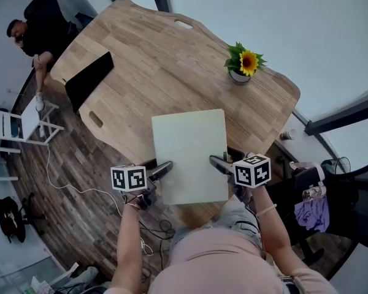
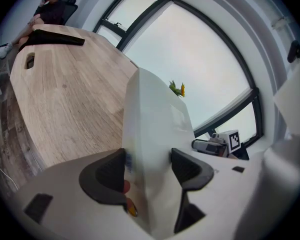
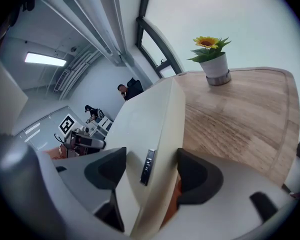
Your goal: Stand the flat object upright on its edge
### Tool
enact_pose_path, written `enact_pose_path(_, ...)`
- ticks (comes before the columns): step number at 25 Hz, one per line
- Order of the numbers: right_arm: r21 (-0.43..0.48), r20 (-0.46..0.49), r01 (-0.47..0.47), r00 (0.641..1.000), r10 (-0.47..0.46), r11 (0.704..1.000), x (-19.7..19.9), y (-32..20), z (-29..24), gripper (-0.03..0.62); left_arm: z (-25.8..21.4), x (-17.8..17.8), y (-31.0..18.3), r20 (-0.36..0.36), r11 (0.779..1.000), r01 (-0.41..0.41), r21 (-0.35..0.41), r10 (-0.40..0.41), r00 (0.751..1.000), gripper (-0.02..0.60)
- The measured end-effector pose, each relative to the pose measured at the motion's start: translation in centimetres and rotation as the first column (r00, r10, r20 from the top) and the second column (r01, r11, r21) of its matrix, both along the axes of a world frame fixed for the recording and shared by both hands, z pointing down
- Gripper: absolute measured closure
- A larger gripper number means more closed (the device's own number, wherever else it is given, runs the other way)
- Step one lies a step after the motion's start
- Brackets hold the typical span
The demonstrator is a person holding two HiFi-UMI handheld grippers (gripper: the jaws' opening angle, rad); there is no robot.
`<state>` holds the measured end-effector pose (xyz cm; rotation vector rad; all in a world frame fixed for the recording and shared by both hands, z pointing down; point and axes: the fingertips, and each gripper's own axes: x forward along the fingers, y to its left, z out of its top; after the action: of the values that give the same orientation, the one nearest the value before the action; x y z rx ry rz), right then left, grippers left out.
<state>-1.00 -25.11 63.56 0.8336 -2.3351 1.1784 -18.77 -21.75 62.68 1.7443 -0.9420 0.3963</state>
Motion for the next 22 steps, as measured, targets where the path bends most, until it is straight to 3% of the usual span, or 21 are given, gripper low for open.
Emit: enact_pose_path(22,0.187,-0.016,0.011,1.0,-0.008,0.982,0.0,1.0,-5.0,0.281,-4.5,0.0,1.3,0.056,0.987,0.012,0.162,-0.021,0.998,0.307)
